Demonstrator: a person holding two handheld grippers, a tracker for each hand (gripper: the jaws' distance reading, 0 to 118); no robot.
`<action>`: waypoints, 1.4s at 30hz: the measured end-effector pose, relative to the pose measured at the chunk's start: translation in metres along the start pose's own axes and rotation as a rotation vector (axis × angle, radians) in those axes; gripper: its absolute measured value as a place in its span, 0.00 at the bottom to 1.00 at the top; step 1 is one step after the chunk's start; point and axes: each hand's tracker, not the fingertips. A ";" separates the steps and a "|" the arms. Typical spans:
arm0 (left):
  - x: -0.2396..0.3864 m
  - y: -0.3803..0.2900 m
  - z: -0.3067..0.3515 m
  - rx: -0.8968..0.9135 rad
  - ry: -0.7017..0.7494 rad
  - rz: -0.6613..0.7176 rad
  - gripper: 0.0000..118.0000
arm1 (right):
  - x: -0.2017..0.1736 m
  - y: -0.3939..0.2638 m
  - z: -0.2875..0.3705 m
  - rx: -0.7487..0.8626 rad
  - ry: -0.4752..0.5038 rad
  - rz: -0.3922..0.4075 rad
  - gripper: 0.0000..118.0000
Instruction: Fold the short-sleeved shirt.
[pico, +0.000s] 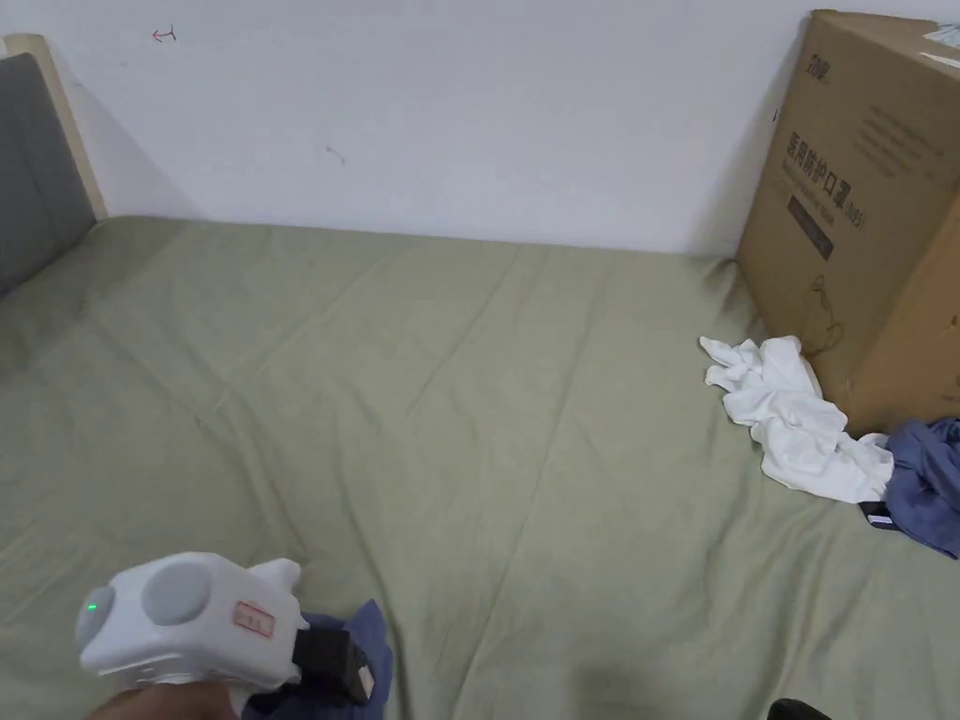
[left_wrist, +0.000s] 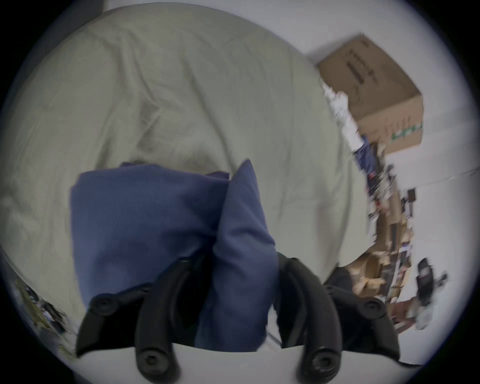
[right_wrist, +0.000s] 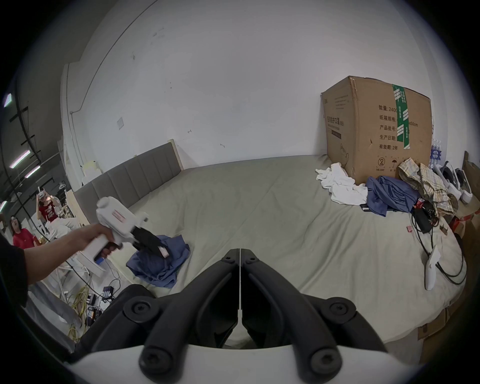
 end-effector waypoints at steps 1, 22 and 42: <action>0.008 -0.002 0.021 0.058 -0.017 -0.009 0.56 | 0.001 0.000 0.000 0.001 -0.004 -0.003 0.03; 0.028 -0.017 -0.068 0.053 0.237 -0.137 0.59 | 0.008 -0.015 0.004 -0.022 -0.033 -0.011 0.03; 0.066 -0.114 0.202 0.825 0.138 -0.222 0.30 | -0.034 0.031 0.000 0.149 0.058 0.079 0.03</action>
